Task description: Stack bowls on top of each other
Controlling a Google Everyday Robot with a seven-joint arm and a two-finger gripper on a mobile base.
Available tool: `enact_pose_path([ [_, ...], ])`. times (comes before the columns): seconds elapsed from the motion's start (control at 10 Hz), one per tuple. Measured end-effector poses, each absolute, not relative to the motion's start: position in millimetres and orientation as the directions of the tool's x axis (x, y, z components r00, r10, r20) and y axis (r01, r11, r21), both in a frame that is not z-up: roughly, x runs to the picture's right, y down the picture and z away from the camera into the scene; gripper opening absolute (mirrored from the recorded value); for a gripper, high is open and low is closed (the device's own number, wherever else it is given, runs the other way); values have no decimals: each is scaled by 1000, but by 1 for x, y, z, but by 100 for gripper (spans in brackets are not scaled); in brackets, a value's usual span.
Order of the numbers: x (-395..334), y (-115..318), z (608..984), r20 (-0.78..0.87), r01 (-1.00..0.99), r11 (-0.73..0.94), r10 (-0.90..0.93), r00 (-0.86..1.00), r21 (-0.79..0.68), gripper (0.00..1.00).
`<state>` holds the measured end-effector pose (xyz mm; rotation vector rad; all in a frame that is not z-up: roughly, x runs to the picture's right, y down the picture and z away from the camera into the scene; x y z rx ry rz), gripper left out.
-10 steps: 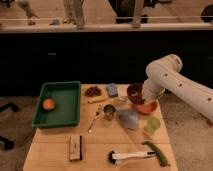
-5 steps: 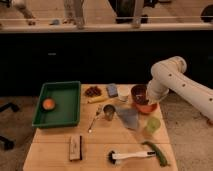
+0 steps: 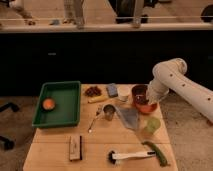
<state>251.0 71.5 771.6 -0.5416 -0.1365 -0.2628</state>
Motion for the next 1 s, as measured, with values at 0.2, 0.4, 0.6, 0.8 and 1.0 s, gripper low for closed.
enact_pose_path([
  [0.2,249,74,776,208,285,838,-210,955,-465,0],
  [0.4,250,79,781,210,293,851,-220,953,-437,0],
  [0.6,246,82,786,210,301,852,-230,950,-429,0],
  [0.8,247,86,795,194,303,848,-240,951,-436,0],
  [1.0,247,89,804,184,304,840,-246,952,-449,0],
])
